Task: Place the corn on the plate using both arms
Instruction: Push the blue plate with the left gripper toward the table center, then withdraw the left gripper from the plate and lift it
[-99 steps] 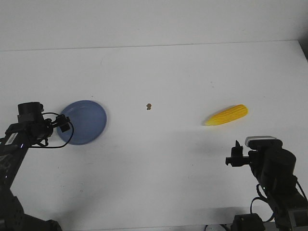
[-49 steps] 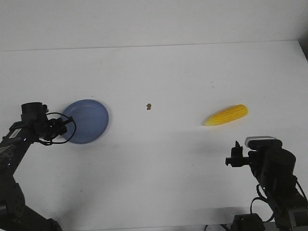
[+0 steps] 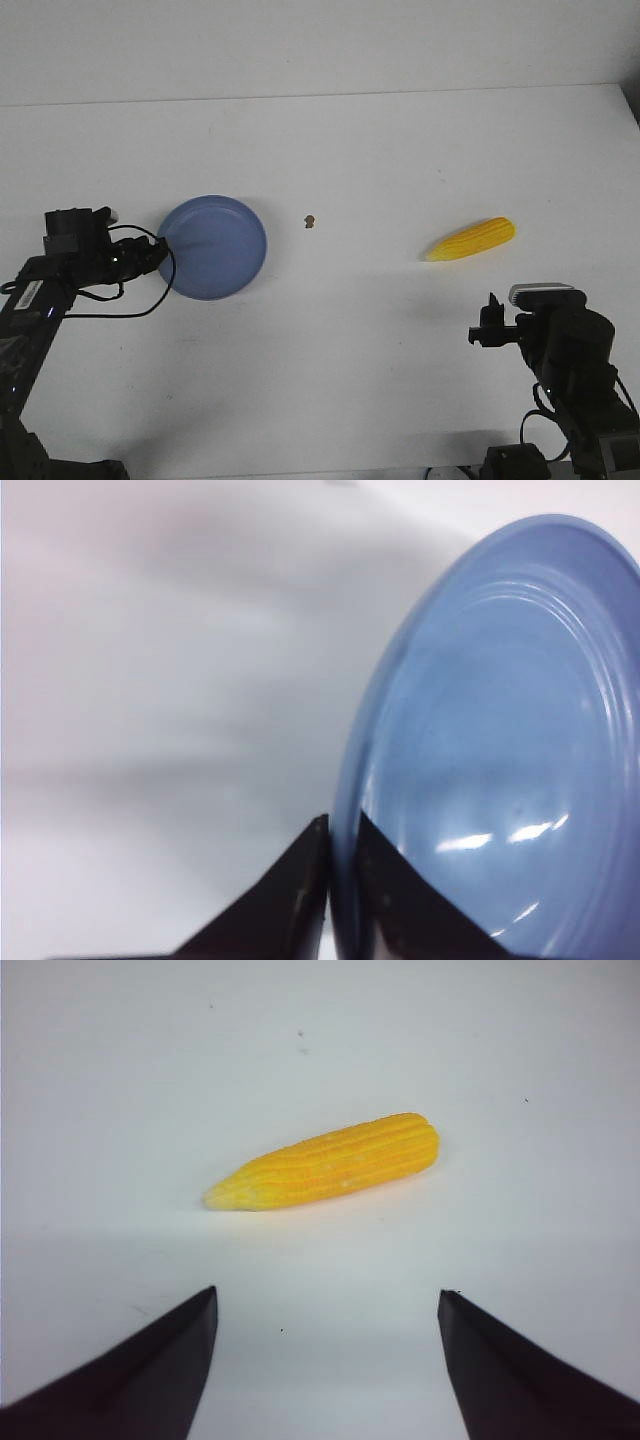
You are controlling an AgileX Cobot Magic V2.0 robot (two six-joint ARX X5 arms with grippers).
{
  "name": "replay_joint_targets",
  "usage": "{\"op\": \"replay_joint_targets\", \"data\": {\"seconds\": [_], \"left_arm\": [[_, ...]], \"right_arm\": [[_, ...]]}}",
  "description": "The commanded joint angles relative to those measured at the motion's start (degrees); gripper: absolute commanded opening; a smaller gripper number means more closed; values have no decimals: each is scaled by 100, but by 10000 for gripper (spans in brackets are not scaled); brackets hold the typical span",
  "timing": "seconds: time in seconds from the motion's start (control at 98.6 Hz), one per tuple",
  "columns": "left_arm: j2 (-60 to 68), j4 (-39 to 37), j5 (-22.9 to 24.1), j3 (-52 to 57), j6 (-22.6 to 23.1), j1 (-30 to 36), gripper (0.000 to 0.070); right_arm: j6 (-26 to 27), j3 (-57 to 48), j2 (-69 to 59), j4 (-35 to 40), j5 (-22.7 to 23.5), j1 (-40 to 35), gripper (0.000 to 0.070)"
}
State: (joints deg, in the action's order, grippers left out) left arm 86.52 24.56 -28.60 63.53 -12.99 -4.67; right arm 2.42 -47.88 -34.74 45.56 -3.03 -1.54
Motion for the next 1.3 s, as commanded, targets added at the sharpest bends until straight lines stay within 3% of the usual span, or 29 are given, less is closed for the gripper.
{"op": "replay_joint_targets", "data": {"seconds": [0.0,0.294,0.507,1.115,1.156,1.206,1.287], "left_arm": [[94,76,-153,57,28,249,8],[282,-26,-363,-59,136,1788,7],[461,-70,-566,-59,179,2535,7],[1403,-452,-549,-59,133,2903,20],[1403,-450,-549,-59,133,2903,41],[1403,-450,-549,-59,133,2903,119],[1401,-448,-549,-59,131,2903,329]], "right_arm": [[61,-87,-20,-63,4,0,466],[59,-87,-20,-96,4,0,466],[59,-87,-17,-98,7,0,466],[61,-87,-17,-90,7,0,466],[61,-87,-17,-90,7,0,466],[61,-87,-17,-90,7,0,466],[61,-87,-17,-90,7,0,466]]}}
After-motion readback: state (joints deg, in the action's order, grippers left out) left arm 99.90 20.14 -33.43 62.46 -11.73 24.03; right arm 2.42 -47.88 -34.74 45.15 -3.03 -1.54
